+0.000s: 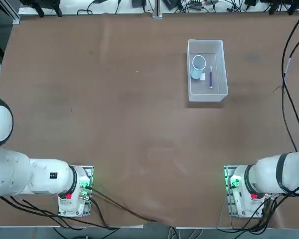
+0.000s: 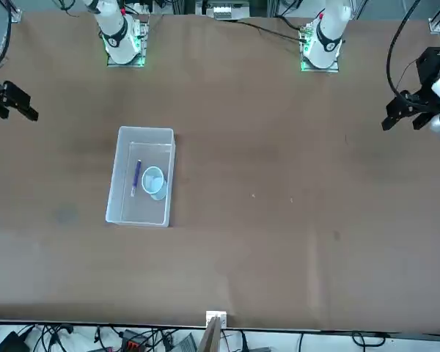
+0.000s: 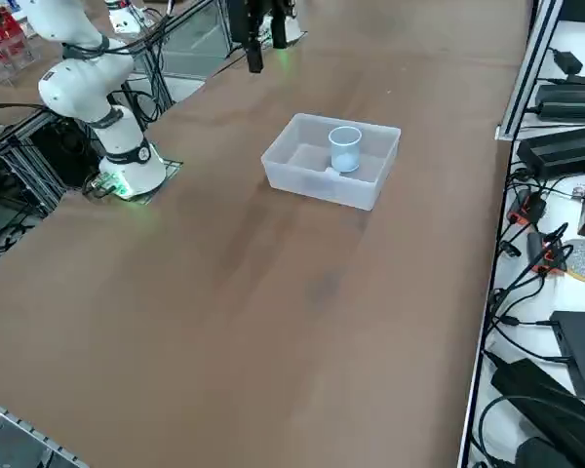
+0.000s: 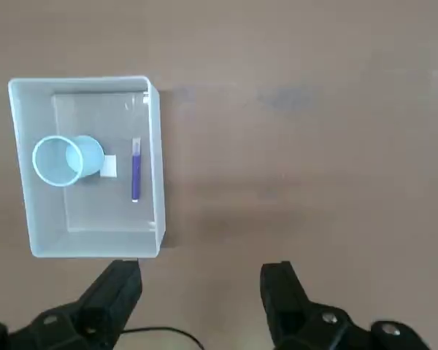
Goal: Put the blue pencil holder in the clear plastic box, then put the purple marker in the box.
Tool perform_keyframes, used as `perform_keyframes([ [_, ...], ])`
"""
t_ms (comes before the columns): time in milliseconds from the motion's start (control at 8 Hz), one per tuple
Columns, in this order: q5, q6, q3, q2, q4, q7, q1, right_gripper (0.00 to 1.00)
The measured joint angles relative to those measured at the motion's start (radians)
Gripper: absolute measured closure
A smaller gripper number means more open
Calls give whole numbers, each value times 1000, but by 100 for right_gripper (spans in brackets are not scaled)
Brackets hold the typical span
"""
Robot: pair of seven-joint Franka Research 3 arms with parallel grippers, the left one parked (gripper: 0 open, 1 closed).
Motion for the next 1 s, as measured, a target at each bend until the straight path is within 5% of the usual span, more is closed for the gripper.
perform_keyframes([
  [1000,0,-1,16,-15,-13,2,-6,0],
])
